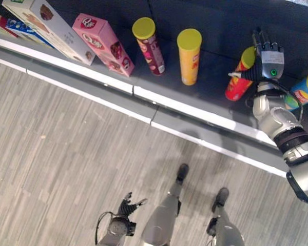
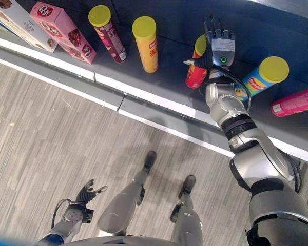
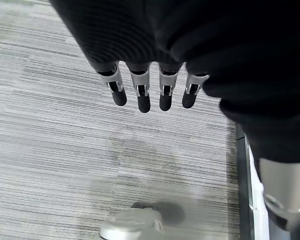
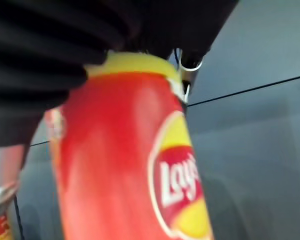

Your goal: Put the goods on the table back onto the shelves and tidy them up.

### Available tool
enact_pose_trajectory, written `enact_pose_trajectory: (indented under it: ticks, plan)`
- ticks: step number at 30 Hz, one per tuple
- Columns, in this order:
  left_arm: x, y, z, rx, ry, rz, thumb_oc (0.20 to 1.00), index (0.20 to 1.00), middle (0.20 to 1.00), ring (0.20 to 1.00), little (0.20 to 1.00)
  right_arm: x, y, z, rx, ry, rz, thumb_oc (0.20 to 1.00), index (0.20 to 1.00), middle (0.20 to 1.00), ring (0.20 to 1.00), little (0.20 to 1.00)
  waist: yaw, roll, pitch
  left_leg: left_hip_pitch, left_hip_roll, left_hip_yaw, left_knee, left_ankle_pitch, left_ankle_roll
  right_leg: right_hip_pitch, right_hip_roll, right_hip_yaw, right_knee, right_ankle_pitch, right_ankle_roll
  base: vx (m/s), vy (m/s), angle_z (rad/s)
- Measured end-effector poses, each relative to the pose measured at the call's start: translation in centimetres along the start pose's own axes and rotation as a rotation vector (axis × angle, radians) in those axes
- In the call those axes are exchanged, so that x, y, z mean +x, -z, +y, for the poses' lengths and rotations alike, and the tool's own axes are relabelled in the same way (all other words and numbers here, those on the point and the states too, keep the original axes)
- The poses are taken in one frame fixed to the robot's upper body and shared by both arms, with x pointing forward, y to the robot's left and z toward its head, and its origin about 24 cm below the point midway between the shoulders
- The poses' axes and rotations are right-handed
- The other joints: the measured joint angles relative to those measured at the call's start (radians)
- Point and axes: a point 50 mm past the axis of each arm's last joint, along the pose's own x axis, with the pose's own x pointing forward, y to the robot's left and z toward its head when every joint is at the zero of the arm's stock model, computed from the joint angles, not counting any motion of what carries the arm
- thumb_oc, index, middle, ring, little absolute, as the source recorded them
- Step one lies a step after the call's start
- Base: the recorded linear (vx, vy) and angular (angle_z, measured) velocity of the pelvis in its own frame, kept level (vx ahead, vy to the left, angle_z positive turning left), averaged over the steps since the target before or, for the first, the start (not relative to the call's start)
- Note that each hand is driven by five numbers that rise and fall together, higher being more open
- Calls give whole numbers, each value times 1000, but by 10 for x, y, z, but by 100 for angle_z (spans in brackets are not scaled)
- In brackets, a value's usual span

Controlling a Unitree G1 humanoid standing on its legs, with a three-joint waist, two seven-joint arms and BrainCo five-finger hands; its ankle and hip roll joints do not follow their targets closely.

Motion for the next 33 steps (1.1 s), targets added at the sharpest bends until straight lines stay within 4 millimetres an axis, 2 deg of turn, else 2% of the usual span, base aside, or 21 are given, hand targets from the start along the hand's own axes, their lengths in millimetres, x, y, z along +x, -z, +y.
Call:
enact_pose_trajectory:
  ticks: [9,13,14,15,17,18,19,20,23,24,25,28,30,31,32,33]
  plan:
    - [1,-1,0,2,-2,-2,1000,1000,1000,1000,1000,-2,-2,1,8,3,-4,1000,1000,1000,1000,1000,-6,-1,-1,3,0,6,0,2,2,-1,-1,7,0,7,0,-13,13,-1]
    - [4,-7,0,1,-7,-5,1000,1000,1000,1000,1000,-21,-13,-5,120,46,-41,1000,1000,1000,1000,1000,-17,-18,-10,10,-1,11,0,2,3,4,-3,10,0,8,1,-5,38,-3]
    - [4,-7,1,3,-11,0,1000,1000,1000,1000,1000,-31,-22,-5,158,52,-78,1000,1000,1000,1000,1000,-25,-29,-15,19,-1,19,0,2,3,11,-5,17,0,8,2,13,57,-11]
    - [5,-9,0,4,-8,-7,1000,1000,1000,1000,1000,-33,-23,-5,167,49,-84,1000,1000,1000,1000,1000,-37,-34,-18,23,-2,25,0,-1,-1,11,-6,21,0,9,2,13,57,-17]
    - [7,-11,2,-11,-24,-4,1000,1000,1000,1000,1000,-53,-30,-13,272,58,-96,1000,1000,1000,1000,1000,-57,-52,-21,41,-2,35,0,-6,-6,25,-8,34,0,11,5,20,57,-20]
    - [6,-5,9,-23,-47,30,1000,1000,1000,1000,1000,-80,-41,-10,395,-6,-141,1000,1000,1000,1000,1000,-84,-83,-35,59,-1,59,0,-15,-15,32,-13,54,0,11,5,20,57,-34]
    - [5,-2,12,-30,-63,40,1000,1000,1000,1000,1000,-96,-44,-8,458,-56,-149,1000,1000,1000,1000,1000,-95,-98,-39,75,0,70,0,-22,-13,42,-13,66,0,12,5,16,51,-41]
    - [4,1,15,-25,-71,50,1000,1000,1000,1000,1000,-108,-45,-3,493,-113,-153,1000,1000,1000,1000,1000,-111,-108,-42,90,2,81,-1,-26,-11,52,-15,73,0,12,4,0,39,-38]
    - [6,-2,17,-9,-66,44,1000,1000,1000,1000,1000,-125,-38,3,574,-216,-99,1000,1000,1000,1000,1000,-145,-125,-47,110,8,109,0,-32,-4,56,-13,100,0,18,4,9,59,-35]
    - [5,3,25,-15,-91,64,1000,1000,1000,1000,1000,-154,-37,4,762,-343,-49,1000,1000,1000,1000,1000,-152,-148,-51,127,21,143,2,-39,4,45,-9,137,22,15,7,-2,-1,-70]
    - [2,10,30,-6,-104,88,1000,1000,1000,1000,1000,-163,-40,8,800,-419,-56,1000,1000,1000,1000,1000,-169,-164,-51,141,25,170,0,-43,6,46,-10,160,20,18,4,0,0,-82]
    - [1,14,32,11,-94,99,1000,1000,1000,1000,1000,-165,-34,11,815,-461,-33,1000,1000,1000,1000,1000,-203,-165,-53,150,29,177,-4,-43,6,56,-8,161,1,29,7,-26,-33,-23]
    - [4,9,33,21,-85,90,1000,1000,1000,1000,1000,-176,-29,15,869,-514,12,1000,1000,1000,1000,1000,-219,-173,-55,149,34,191,16,-41,-1,44,-3,161,8,17,6,-86,-261,-14]
    - [2,16,39,35,-79,125,1000,1000,1000,1000,1000,-192,-27,14,1002,-625,43,1000,1000,1000,1000,1000,-205,-175,-56,155,73,239,35,-47,-1,47,1,140,17,-39,26,-35,-206,-97]
    - [0,20,41,28,-79,145,1000,1000,1000,1000,1000,-197,-24,14,1057,-686,59,1000,1000,1000,1000,1000,-186,-175,-56,178,113,297,36,-55,18,47,-2,106,30,-31,22,-5,-141,-151]
    - [-1,24,44,19,-84,162,1000,1000,1000,1000,1000,-198,-17,12,1090,-713,78,1000,1000,1000,1000,1000,-191,-167,-57,199,143,334,42,-67,22,59,-16,95,41,8,36,-20,-262,-164]
